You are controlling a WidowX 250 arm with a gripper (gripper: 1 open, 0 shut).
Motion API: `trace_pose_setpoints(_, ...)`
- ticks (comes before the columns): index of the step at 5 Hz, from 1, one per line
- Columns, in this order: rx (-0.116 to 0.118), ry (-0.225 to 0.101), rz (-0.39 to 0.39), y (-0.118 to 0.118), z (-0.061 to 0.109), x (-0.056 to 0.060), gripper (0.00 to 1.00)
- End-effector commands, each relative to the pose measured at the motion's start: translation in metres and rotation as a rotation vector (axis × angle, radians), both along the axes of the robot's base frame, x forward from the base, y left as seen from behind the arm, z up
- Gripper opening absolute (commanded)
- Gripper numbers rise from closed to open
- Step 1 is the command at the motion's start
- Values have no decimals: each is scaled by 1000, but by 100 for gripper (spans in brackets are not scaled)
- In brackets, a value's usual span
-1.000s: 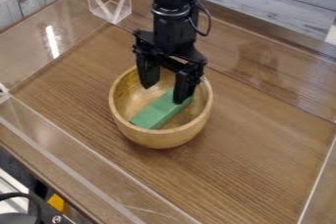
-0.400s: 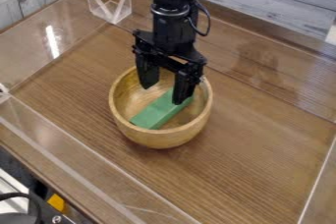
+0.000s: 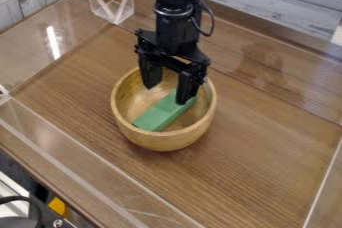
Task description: Remove the green block from inside the brown bowl and put it on the table
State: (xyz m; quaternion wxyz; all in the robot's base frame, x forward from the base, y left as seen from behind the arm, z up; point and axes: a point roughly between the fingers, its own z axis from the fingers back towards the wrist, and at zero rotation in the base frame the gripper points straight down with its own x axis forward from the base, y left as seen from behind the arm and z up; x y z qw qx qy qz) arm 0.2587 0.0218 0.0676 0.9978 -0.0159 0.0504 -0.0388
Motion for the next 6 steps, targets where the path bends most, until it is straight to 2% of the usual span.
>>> trace_pose_setpoints(1,10,-23,5,3,3,1,100)
trace_pose_setpoints(6,25,8,15,2,-20,-7,100)
